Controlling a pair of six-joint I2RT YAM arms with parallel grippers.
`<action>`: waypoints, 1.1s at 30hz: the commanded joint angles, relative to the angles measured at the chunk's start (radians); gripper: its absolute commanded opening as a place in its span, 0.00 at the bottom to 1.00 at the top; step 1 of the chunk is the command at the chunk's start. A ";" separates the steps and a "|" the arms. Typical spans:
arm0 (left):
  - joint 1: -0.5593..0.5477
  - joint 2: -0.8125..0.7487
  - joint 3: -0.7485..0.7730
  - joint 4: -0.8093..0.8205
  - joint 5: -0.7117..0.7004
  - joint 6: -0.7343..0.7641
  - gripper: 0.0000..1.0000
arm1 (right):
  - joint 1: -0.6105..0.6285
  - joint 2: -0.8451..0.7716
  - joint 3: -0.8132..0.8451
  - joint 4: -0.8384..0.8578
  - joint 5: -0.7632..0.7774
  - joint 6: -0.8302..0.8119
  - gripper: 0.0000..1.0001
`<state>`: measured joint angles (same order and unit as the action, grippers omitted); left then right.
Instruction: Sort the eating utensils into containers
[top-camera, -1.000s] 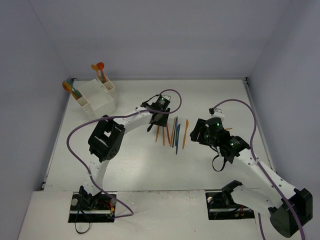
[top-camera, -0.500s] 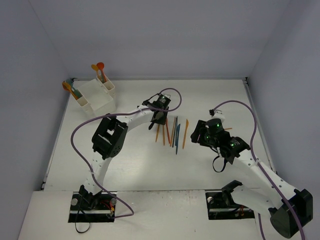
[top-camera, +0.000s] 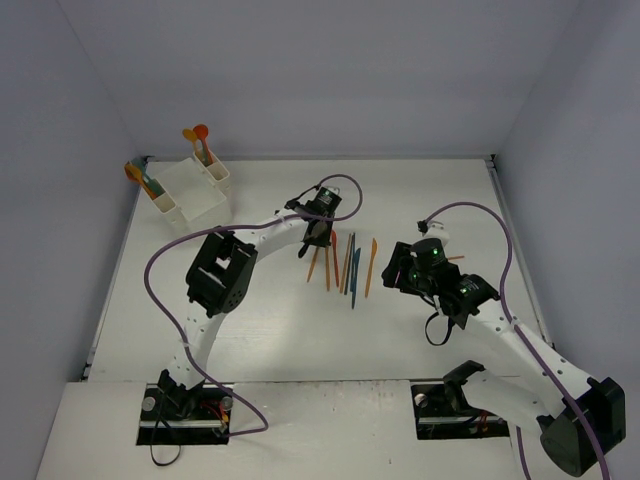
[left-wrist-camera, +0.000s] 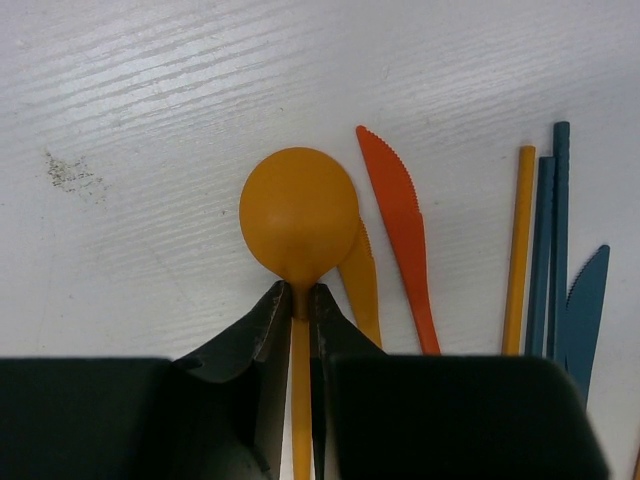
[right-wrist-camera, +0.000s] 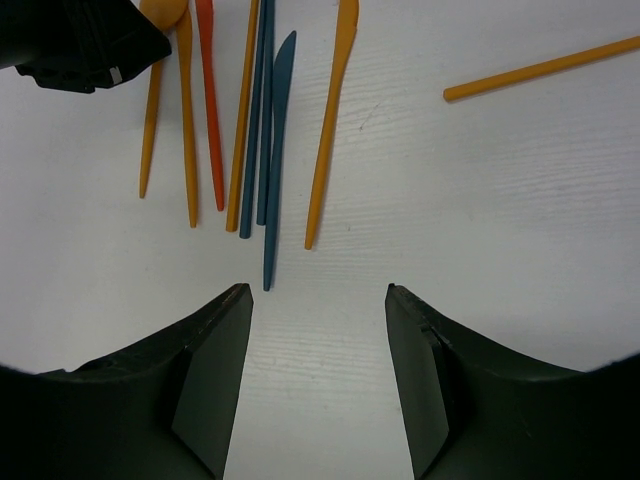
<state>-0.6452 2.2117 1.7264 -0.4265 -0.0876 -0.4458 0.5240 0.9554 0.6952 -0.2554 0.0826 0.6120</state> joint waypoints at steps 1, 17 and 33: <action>0.033 -0.130 0.022 -0.008 -0.028 0.010 0.00 | -0.001 0.005 0.025 0.015 0.028 -0.030 0.53; 0.425 -0.489 -0.012 0.496 0.162 0.041 0.00 | -0.001 0.138 0.279 0.014 -0.019 -0.208 0.53; 0.706 -0.198 0.178 0.963 0.344 0.107 0.00 | -0.002 0.299 0.405 0.021 -0.072 -0.385 0.52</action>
<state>0.0270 1.9839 1.8189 0.3260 0.1799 -0.3686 0.5240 1.2216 1.0487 -0.2724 0.0192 0.2765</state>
